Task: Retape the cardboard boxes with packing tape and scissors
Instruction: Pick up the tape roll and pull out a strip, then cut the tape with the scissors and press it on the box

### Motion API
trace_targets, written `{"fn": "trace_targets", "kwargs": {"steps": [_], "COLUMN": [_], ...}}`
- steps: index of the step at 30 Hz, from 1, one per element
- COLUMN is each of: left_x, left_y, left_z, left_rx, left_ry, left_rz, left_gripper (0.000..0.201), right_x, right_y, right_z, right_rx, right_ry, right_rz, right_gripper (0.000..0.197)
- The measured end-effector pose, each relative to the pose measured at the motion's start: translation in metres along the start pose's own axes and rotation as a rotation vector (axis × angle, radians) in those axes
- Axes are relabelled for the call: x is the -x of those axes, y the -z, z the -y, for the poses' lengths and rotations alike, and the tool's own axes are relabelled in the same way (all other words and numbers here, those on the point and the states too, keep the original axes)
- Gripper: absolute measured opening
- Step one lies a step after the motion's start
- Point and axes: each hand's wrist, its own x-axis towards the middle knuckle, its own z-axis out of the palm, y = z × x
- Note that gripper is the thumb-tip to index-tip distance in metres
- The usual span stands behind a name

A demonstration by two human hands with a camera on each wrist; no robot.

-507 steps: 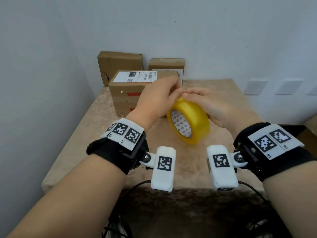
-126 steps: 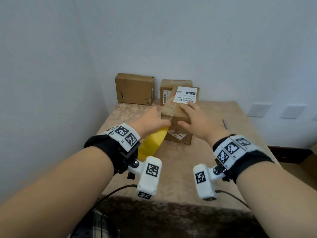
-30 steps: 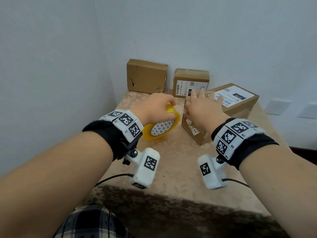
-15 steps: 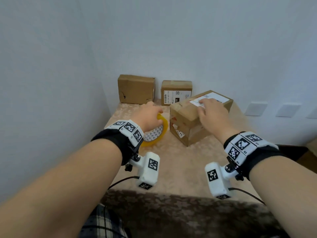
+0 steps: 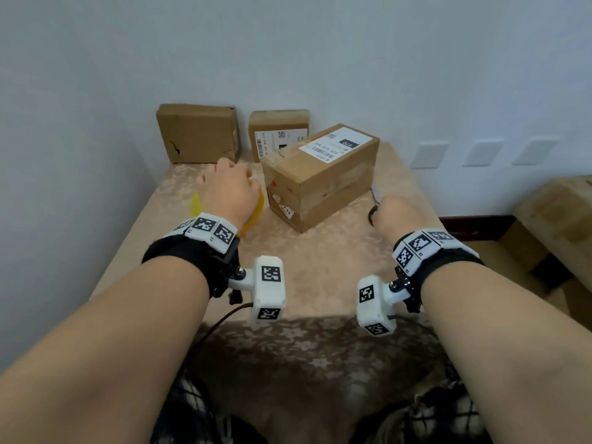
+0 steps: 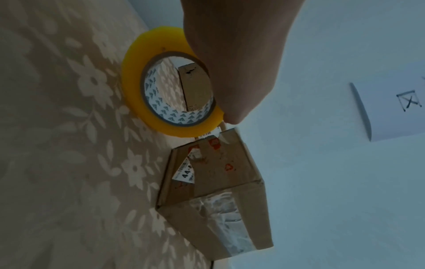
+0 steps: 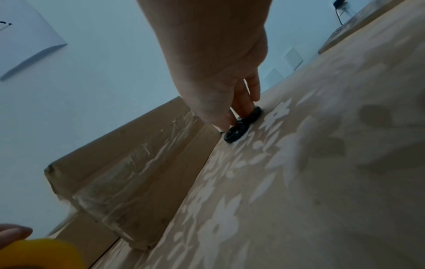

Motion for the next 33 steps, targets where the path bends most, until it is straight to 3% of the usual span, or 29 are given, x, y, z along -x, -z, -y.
{"fn": "trace_targets", "kwargs": {"steps": [6,8,10,12,14,18,20,21,22,24,25,28,31,33], "left_x": [0.000,-0.002,-0.007,-0.013,-0.018,-0.028,-0.032,-0.034,-0.035,-0.034,-0.034,-0.032,-0.030,-0.029], "left_y": [-0.001,0.001,0.006,0.012,0.019,0.029,0.031,0.030,0.030,0.030,0.030,0.032,0.034,0.033], "left_z": [0.005,0.008,0.010,0.010,0.010,0.011,0.012,0.012,0.014,0.018,0.019,0.025,0.026,0.026], "left_rx": [0.028,0.050,0.084,0.117,0.156,0.250,0.276,0.271,0.269,0.283,0.302,0.358,0.365,0.370], "left_ry": [0.000,-0.001,0.001,-0.007,-0.019,-0.017,-0.015,-0.024,-0.033,-0.033,-0.033,-0.066,-0.090,-0.092], "left_rz": [-0.014,0.002,0.050,0.110,0.162,0.265,0.331,0.361,0.383,0.420,0.429,0.423,0.408,0.394], "left_gripper": [0.030,0.027,0.027,0.026,0.021,0.013,0.024,0.024,0.020,0.013,0.013,0.017,0.015,0.016], "right_x": [0.001,0.000,0.007,0.019,0.030,0.043,0.048,0.049,0.051,0.050,0.048,0.042,0.041,0.042], "right_y": [0.000,0.001,0.007,0.014,0.024,0.047,0.061,0.066,0.071,0.077,0.079,0.083,0.091,0.094], "right_z": [0.001,0.001,0.006,0.016,0.032,0.077,0.100,0.108,0.114,0.114,0.111,0.097,0.087,0.086], "right_rx": [-0.085,-0.265,-0.552,-0.813,-0.975,-0.952,-0.850,-0.797,-0.738,-0.650,-0.642,-0.646,-0.406,-0.366], "right_ry": [-0.079,-0.161,-0.208,-0.159,0.014,0.403,0.444,0.417,0.397,0.328,0.276,0.101,0.098,0.058], "right_rz": [-0.072,-0.121,-0.259,-0.413,-0.440,-0.080,0.133,0.237,0.343,0.538,0.627,0.793,0.860,0.847], "right_gripper": [0.033,0.040,0.045,0.048,0.050,0.040,0.023,0.012,0.020,0.060,0.069,0.046,0.056,0.057]}}
